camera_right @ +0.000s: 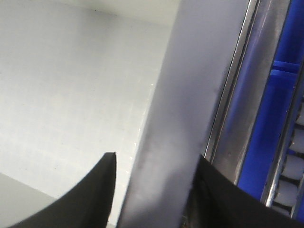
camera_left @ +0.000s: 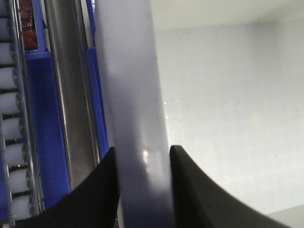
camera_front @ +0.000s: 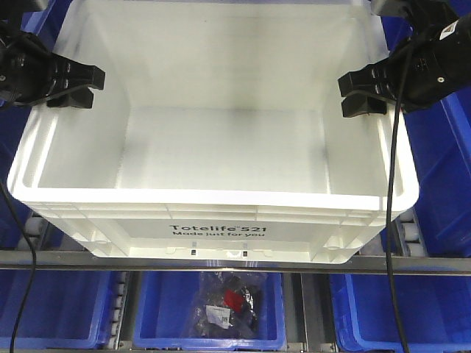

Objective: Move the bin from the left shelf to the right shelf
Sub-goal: 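Lift the crate off the rollers with both grippers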

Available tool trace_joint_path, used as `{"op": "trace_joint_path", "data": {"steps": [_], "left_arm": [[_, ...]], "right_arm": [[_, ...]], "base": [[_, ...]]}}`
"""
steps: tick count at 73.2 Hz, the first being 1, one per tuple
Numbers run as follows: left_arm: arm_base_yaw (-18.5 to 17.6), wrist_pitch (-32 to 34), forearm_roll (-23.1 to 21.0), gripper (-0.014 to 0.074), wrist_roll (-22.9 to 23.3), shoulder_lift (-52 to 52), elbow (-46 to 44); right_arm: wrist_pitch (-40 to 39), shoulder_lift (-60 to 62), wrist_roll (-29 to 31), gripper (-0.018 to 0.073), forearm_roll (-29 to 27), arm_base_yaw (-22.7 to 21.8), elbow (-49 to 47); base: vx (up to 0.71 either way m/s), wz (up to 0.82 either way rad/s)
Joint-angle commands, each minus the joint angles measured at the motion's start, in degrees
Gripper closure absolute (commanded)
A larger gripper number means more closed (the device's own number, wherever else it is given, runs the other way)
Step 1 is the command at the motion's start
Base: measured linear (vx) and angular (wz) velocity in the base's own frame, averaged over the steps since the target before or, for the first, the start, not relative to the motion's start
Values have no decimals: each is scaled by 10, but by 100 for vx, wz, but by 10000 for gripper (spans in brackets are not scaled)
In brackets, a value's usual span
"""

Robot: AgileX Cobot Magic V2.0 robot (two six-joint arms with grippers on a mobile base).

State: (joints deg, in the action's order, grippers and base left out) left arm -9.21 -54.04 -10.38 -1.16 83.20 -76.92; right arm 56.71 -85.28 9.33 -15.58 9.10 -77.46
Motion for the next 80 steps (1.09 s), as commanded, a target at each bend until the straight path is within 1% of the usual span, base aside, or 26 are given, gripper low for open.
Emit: {"op": "trace_joint_path", "data": {"steps": [1,80], "left_arm": [[0,62,-14,594,-18,-35,-25],[0,62,-14,594,-18,-35,-25]], "right_arm": [[-44,27,2,564,0,-3,-20],[-44,27,2,564,0,-3,-20]], "base": [[-8,-1],[-12,-8]]}}
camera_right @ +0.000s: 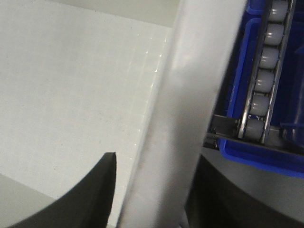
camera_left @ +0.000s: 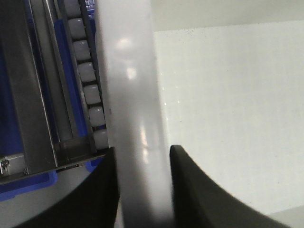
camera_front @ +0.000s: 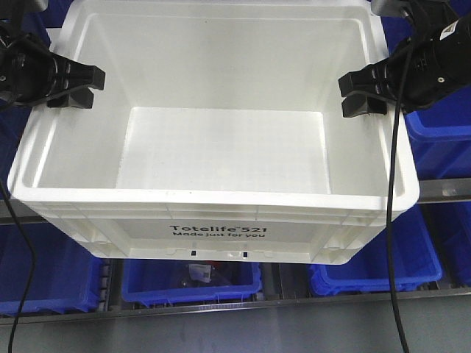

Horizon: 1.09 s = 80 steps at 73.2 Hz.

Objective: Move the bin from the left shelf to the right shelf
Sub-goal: 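Lift the crate off the rollers with both grippers, then hold the crate with both grippers while the base drives away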

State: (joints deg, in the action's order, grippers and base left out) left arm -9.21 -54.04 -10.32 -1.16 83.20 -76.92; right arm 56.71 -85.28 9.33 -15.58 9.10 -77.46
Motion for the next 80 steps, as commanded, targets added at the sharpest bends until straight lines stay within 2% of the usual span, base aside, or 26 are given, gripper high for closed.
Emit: {"op": "trace_joint_path", "data": {"steps": [1,80], "left_arm": [[0,62,-14,594,-18,-35,-25],[0,61,-14,594,-18,-35,-25]], "right_arm": [[-44,27,2,564,0,-3,-20],[-44,27,2,564,0,-3,-20]], "base": [[-16,-10],[-13,-14]]}}
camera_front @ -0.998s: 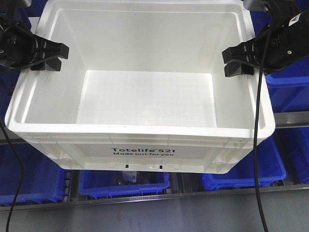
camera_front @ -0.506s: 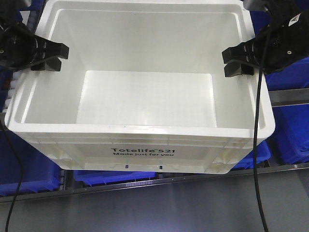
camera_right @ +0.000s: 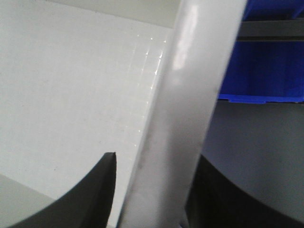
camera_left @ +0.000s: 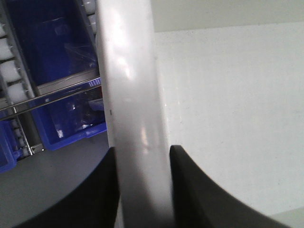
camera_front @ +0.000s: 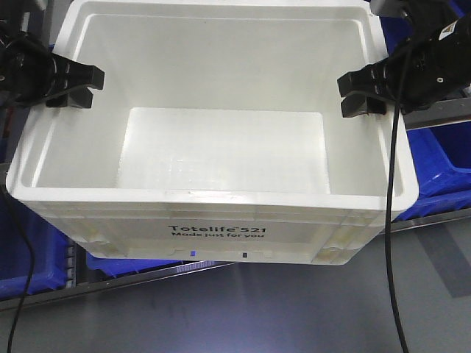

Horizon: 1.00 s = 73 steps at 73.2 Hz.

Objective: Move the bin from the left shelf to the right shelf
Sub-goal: 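Hold the crate with both grippers while the base drives away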

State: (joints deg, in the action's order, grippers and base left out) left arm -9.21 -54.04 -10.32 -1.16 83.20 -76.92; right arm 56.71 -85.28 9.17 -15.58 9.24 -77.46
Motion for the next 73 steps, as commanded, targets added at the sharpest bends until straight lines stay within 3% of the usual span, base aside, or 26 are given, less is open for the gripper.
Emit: {"op": "trace_joint_path", "data": {"steps": [1,73], "left_arm": [[0,61,-14,594,-18,-35,-25],[0,61,-14,594,-18,-35,-25]], "right_arm": [[-44,27,3,564,0,-4,-20],[-43,27,3,564,0,-4,-20]], "base": [[-7,-29],[-5,-51]]}}
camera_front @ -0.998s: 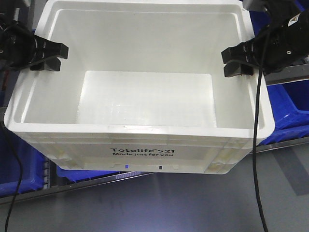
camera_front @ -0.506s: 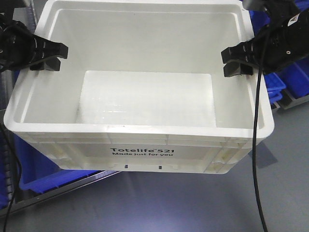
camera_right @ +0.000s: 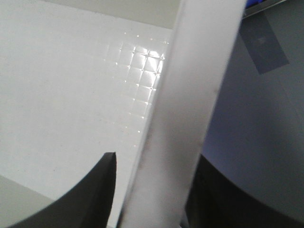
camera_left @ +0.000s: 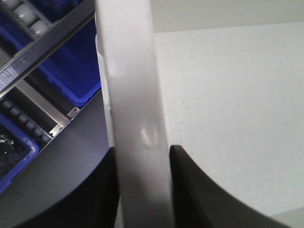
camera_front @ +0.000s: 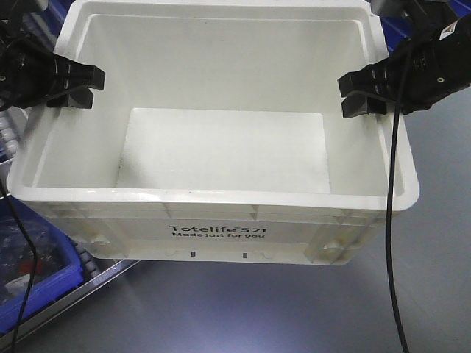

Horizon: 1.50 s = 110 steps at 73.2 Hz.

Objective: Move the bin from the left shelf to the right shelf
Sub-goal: 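Hold the crate with both grippers while the base drives away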

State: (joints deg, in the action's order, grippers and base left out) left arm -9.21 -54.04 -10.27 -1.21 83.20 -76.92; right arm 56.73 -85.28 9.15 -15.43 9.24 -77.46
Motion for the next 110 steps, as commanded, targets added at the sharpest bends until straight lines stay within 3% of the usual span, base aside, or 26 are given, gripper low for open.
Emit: {"op": "trace_joint_path", "data": {"steps": [1,61,110], "left_arm": [[0,61,-15,594,-17,-35,-25],[0,61,-15,594,-17,-35,-25],[0,61,-15,594,-17,-35,-25]], "right_arm": [[-43,27,4,564,-2,-4,-20],[-43,27,4,564,-2,-4,-20],[-43,27,4,564,-2,-4,-20]], "base": [[0,-55],[9,-47],[19,-68]]}}
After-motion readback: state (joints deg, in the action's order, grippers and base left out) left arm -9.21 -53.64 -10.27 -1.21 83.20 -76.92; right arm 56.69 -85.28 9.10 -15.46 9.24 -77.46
